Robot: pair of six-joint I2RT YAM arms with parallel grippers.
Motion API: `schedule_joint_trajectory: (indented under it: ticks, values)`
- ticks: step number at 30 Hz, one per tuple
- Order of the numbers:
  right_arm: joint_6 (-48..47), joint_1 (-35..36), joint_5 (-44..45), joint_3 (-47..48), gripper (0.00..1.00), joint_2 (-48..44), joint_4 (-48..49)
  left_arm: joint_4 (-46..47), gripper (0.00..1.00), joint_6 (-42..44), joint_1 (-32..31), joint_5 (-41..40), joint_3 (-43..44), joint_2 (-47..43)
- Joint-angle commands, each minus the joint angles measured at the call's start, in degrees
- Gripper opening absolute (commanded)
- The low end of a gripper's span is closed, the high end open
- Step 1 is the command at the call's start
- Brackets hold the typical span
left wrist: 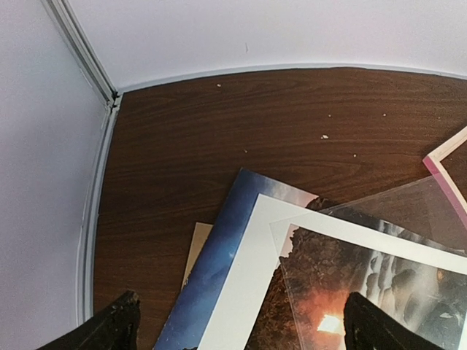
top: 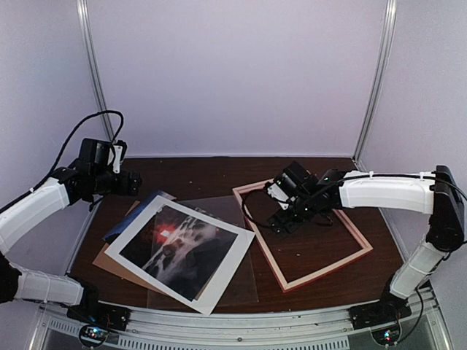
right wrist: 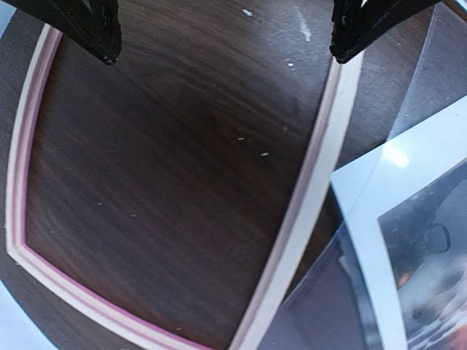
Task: Put the photo into the frame
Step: Adjust the frame body at the center of the board.
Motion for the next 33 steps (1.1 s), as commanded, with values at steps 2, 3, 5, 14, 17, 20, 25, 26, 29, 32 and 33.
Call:
schedule_joint_trajectory:
  ticks: [2, 3, 5, 14, 17, 20, 25, 26, 29, 32, 33]
  values:
    - [4.4, 4.0, -3.9, 3.1, 0.96, 4.1, -1.3, -3.2, 0.98, -1.4, -0.3, -1.2, 4.0, 2.4]
    - [4.9, 4.3, -4.7, 3.3, 0.95, 4.8, -1.1, -3.6, 0.98, -1.4, -0.2, -1.3, 4.3, 2.8]
    - [6.3, 5.1, -6.4, 3.4, 0.92, 6.0, -0.6, -4.4, 0.98, -1.6, -0.2, -1.5, 4.8, 3.5]
    - [12.7, 6.4, -10.0, 4.3, 0.8, 10.9, 1.4, -5.5, 0.98, -1.9, -0.3, -1.7, 5.5, 4.3]
    - [14.6, 6.4, -9.8, 5.2, 0.73, 12.1, 1.1, -5.5, 0.98, -1.9, -0.2, -1.8, 5.4, 4.1]
    - [16.5, 6.4, -9.2, 5.9, 0.66, 13.4, 0.4, -5.5, 0.98, -1.9, -0.3, -1.9, 5.4, 4.0]
    - [19.9, 6.5, -8.7, 6.8, 0.57, 15.3, -0.4, -5.5, 0.98, -2.0, -0.3, -1.7, 5.3, 4.0]
    - [20.5, 6.4, -8.8, 6.9, 0.55, 15.6, -0.3, -5.6, 0.98, -2.0, -0.2, -1.6, 5.3, 4.1]
    - [22.0, 6.6, -8.8, 7.1, 0.51, 16.3, -0.2, -5.5, 0.98, -2.3, -0.2, -1.4, 5.4, 4.3]
    - [23.5, 6.7, -8.5, 7.6, 0.47, 17.2, -0.6, -5.6, 0.98, -2.4, -0.2, -1.0, 5.6, 4.5]
    - [24.1, 6.7, -8.5, 7.7, 0.45, 17.4, -0.8, -5.5, 0.98, -2.5, -0.2, -0.9, 5.6, 4.5]
